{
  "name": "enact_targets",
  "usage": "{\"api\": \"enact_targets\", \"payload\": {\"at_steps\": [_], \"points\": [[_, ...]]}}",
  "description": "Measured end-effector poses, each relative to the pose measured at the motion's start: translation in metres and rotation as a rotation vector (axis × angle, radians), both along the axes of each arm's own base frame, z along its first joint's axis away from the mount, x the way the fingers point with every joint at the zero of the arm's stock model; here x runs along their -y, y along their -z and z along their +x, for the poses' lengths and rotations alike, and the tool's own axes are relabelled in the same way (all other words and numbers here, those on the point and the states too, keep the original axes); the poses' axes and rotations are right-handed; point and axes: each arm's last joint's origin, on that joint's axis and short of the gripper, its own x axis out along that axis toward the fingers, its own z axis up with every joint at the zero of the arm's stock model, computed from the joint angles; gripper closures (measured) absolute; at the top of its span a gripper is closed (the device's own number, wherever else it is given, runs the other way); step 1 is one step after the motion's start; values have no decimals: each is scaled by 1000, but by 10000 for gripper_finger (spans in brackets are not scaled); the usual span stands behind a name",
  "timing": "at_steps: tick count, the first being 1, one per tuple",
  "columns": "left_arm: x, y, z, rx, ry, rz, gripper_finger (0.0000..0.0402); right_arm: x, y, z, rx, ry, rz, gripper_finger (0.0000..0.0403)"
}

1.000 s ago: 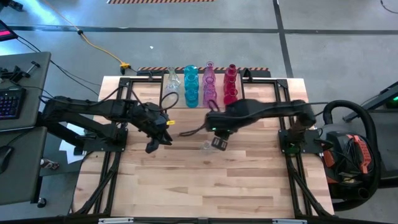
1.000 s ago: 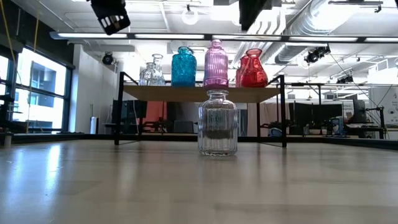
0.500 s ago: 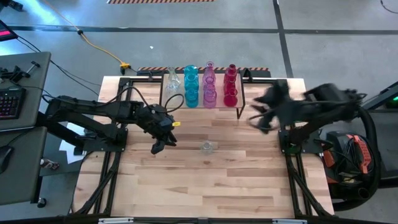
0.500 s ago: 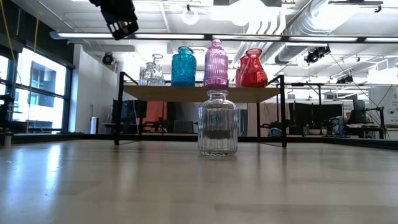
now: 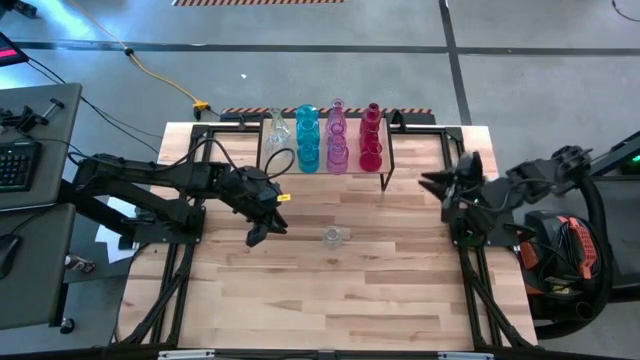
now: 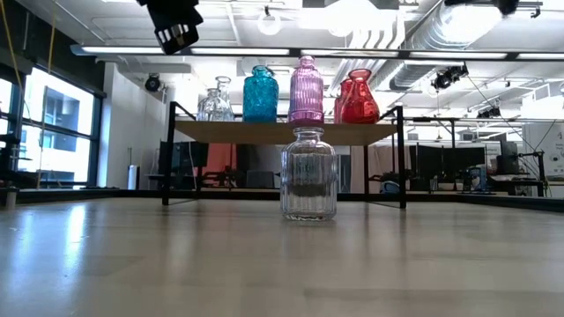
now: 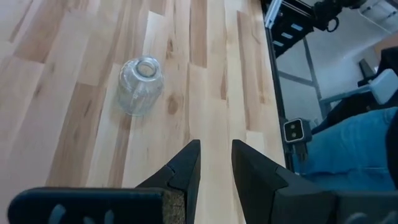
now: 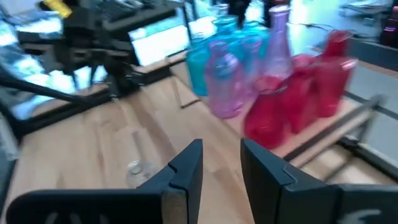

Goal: Sort vases onto shelf
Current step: Put the transparent flower vase on the shelf aligned with the other transparent flower vases

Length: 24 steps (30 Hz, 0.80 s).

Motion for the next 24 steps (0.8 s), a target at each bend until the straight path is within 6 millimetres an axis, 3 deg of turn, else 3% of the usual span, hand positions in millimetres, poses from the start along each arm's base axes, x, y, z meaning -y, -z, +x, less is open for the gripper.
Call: {"api": "enact_targets", "payload": {"at_steps": [6, 13, 17, 24], "points": [[-1, 0, 0, -6, -24, -16, 321, -3, 57, 1, 157, -110, 45, 314], [-1, -4, 4, 36, -57, -53, 321, -4, 114, -1, 226, -187, 138, 314], [1, -7, 8, 87, -53, -58, 321, -5, 134, -2, 251, -221, 189, 314], [8, -6, 19, 127, -41, -74, 321, -5, 148, -2, 299, -257, 190, 314]]}}
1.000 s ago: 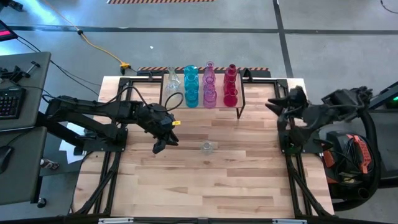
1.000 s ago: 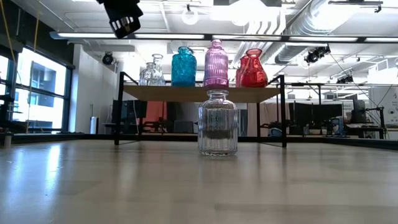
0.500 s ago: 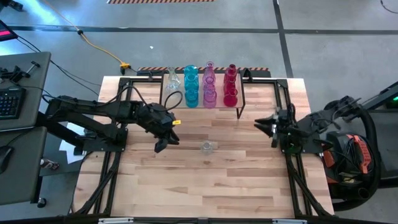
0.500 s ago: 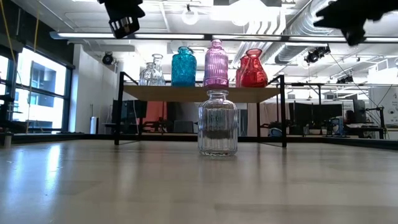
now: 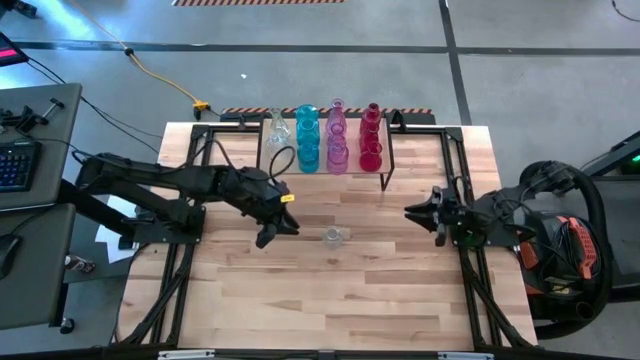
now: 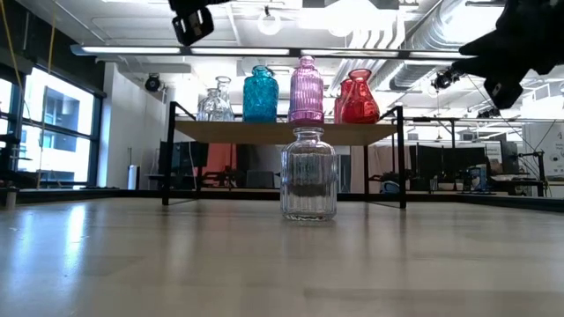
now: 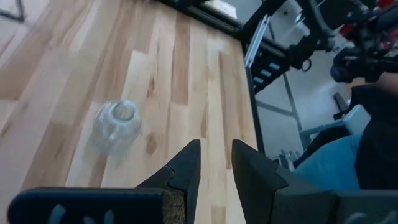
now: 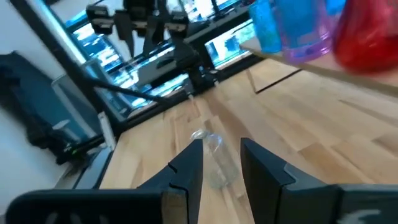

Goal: Sort vases onto shelf
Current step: Put the transparent flower vase on the shelf aligned with the other transparent flower vases

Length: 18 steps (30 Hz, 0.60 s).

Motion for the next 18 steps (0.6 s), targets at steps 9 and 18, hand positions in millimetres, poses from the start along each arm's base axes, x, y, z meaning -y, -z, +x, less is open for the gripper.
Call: {"api": "enact_targets", "payload": {"at_steps": [9, 18], "points": [[12, 19, 20, -40, 32, -2, 321, -2, 15, 1, -31, -41, 12, 314], [16, 33, 32, -68, 46, -1, 321, -2, 16, 1, -44, -34, 36, 314]]}}
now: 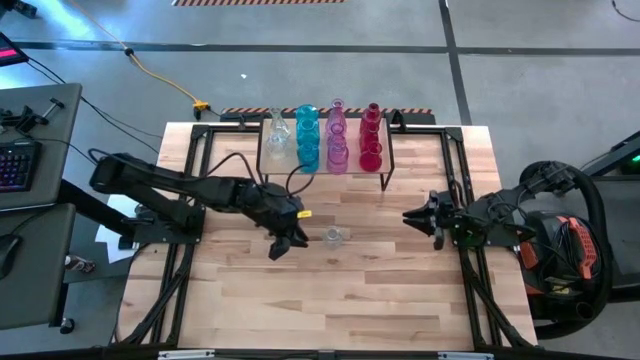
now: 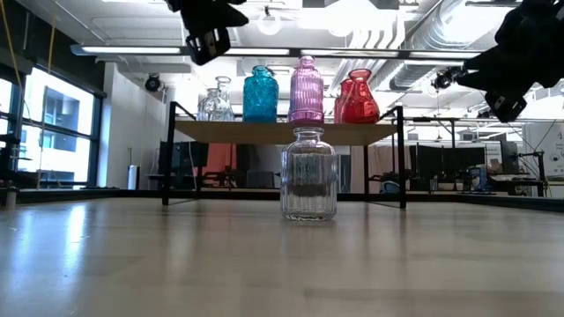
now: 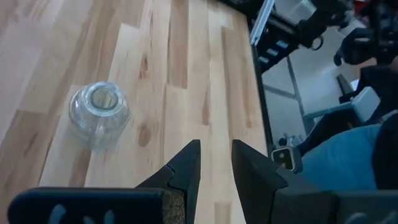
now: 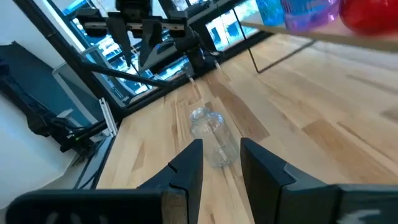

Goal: Sort vases onto shelf
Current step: Put the transparent flower vase on the shelf aligned with the other transparent flower vases

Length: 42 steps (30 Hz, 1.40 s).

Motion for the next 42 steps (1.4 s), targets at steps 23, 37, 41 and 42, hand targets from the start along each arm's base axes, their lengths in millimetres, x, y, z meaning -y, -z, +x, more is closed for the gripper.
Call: {"api": "enact_targets", "payload": {"at_steps": [23, 37, 41, 42], "points": [[0, 25, 25, 1, -94, 77, 321, 2, 16, -4, -156, 10, -39, 314], [-2, 18, 30, 58, -239, 0, 321, 2, 16, -4, -156, 10, -39, 314], [-1, 17, 31, 83, -212, 25, 321, 2, 16, -4, -156, 10, -39, 314], [-1, 17, 31, 85, -206, 33, 321, 2, 16, -4, -156, 10, -39, 314]]}}
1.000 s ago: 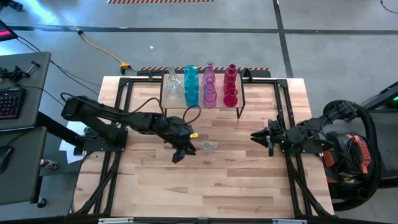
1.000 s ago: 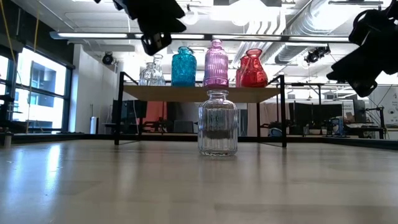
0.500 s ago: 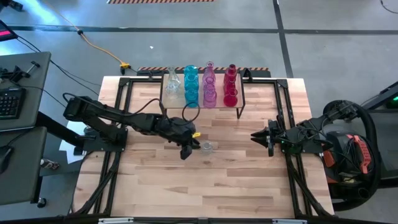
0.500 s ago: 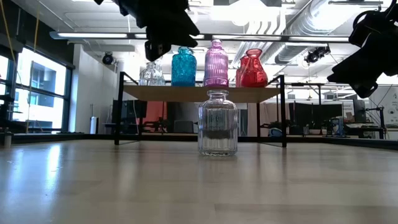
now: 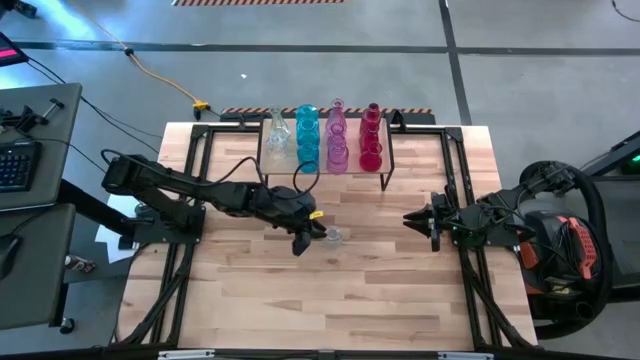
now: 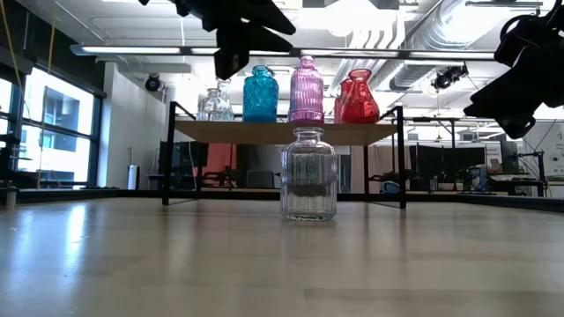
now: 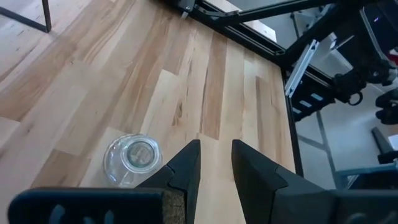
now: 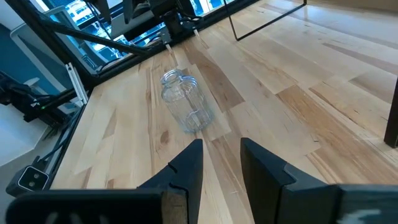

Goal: Sort vases onto shelf
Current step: Put the transparent flower vase on the shelf aligned with the other transparent flower vases

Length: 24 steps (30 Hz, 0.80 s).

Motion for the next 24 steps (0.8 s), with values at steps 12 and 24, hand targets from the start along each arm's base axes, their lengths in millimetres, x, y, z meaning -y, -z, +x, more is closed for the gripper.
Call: {"api": "enact_targets", "payload": {"at_steps": [12, 24], "points": [[0, -4, 2, 41, -8, -26, 321, 0, 0, 0, 0, 0, 0, 314], [-1, -2, 1, 19, -56, -12, 232, 0, 0, 0, 0, 0, 0, 314]]}}
